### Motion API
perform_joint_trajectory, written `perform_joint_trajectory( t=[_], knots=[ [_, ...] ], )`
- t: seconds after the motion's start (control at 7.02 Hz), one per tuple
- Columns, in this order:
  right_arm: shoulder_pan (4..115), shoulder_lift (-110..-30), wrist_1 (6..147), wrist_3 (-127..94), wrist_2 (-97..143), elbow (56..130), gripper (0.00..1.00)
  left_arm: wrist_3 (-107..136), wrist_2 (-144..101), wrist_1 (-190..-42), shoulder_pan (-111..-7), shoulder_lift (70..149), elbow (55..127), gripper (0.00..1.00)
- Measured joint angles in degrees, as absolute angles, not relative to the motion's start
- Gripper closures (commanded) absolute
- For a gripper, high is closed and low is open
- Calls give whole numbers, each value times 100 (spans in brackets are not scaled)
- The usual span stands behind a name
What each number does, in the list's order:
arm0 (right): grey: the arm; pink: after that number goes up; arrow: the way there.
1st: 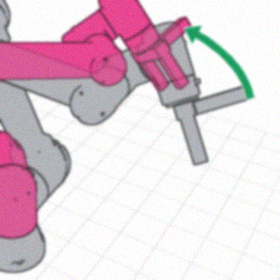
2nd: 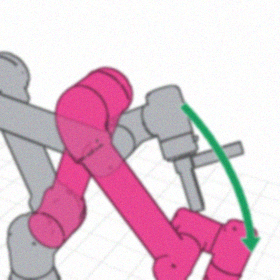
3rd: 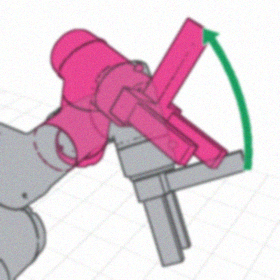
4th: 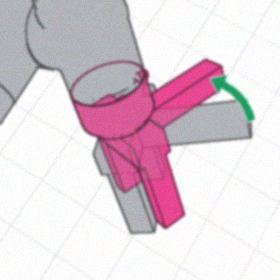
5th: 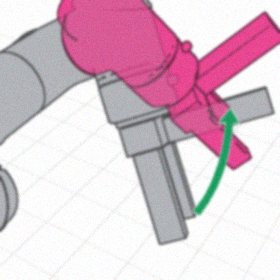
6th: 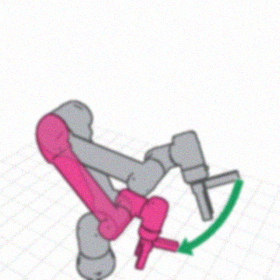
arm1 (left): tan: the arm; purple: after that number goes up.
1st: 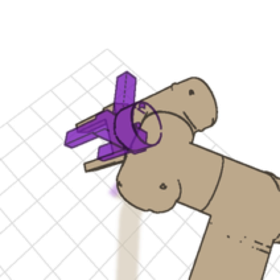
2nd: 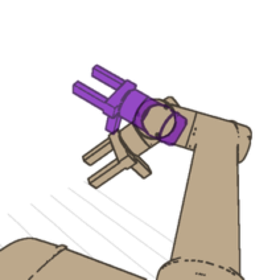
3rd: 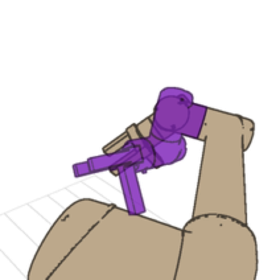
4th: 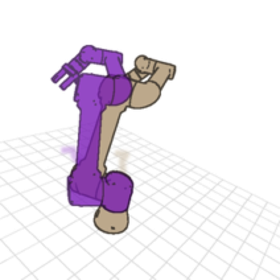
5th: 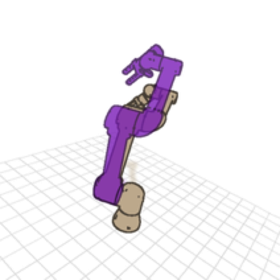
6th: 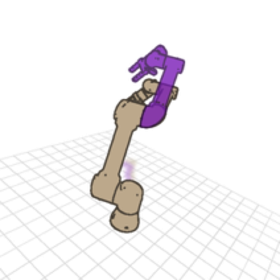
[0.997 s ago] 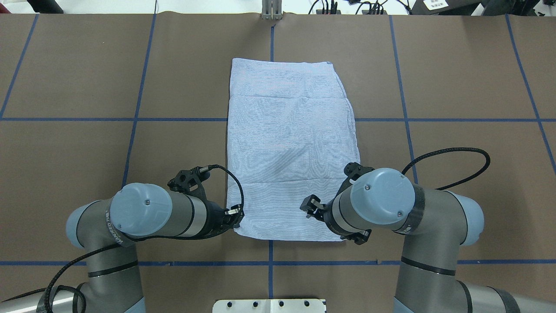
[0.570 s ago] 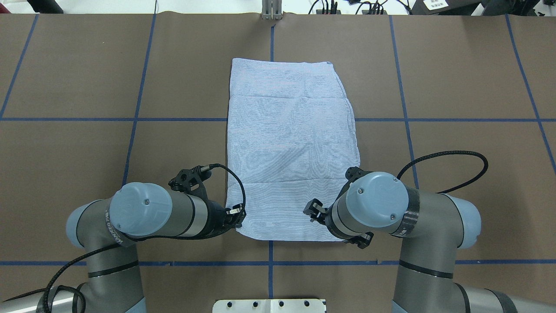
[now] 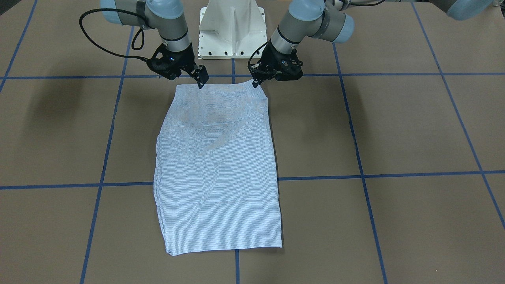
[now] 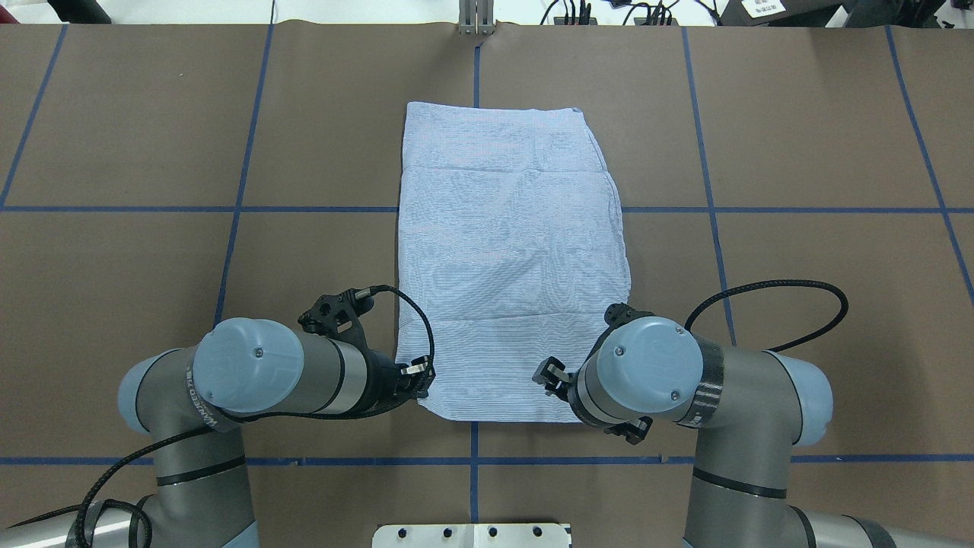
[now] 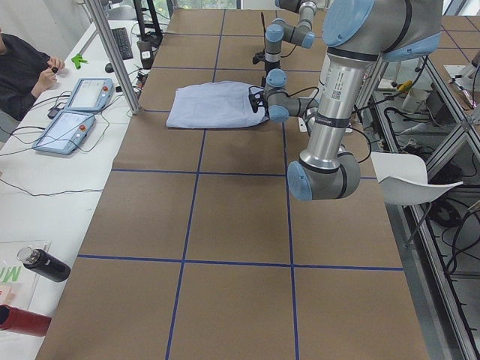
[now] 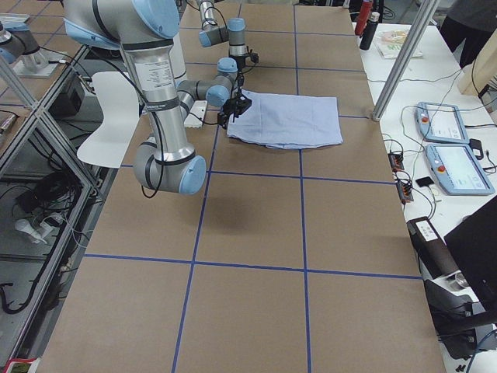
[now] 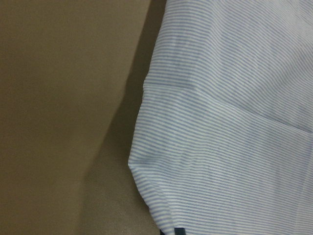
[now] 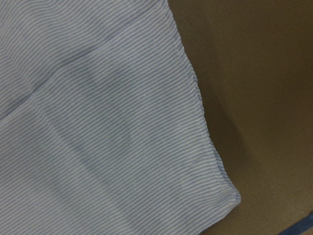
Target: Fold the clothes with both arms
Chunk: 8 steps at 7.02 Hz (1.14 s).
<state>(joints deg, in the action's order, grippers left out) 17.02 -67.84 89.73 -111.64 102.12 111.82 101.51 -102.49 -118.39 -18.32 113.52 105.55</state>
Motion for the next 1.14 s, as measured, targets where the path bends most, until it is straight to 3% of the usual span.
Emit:
perform_joint_trajectory(
  t=[1.14],
  knots=[
    [1644,-6627,8970,-11171,10114,10785,0,10160,-10257,-11839,-1837,11369,10556,100]
  ],
)
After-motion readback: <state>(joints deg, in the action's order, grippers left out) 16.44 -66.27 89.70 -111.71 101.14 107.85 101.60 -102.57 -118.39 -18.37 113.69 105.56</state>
